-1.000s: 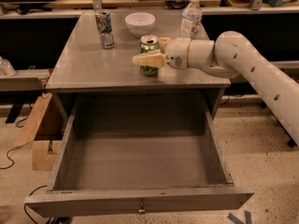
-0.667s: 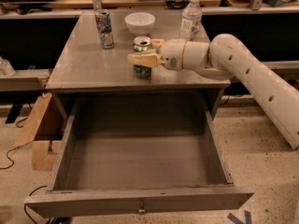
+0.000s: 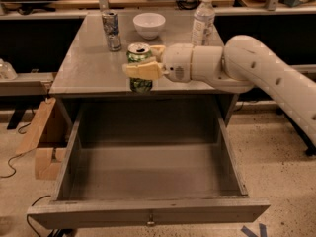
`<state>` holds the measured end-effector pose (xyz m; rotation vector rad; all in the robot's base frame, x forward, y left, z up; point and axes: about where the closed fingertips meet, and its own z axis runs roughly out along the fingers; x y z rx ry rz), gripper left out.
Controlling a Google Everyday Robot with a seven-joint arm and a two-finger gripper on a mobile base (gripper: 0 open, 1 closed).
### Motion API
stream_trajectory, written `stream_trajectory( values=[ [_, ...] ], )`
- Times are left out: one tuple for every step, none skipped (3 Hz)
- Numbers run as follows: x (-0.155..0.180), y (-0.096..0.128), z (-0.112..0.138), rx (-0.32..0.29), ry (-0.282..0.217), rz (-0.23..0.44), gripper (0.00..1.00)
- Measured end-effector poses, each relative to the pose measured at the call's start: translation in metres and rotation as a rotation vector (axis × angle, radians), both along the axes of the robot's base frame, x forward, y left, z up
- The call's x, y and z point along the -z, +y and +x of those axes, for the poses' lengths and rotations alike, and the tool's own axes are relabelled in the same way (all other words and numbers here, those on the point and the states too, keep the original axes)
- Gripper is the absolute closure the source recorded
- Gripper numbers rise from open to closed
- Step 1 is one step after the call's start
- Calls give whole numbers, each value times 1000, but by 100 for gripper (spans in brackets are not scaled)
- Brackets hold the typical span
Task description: Place green can into top drawer
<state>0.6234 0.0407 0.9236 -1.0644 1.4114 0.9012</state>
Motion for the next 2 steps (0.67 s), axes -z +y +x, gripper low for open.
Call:
stream_trajectory(
  values=[
    [18,6,-45,18,35,-83,100],
    [69,3,-76,55,82,-101,100]
  ],
)
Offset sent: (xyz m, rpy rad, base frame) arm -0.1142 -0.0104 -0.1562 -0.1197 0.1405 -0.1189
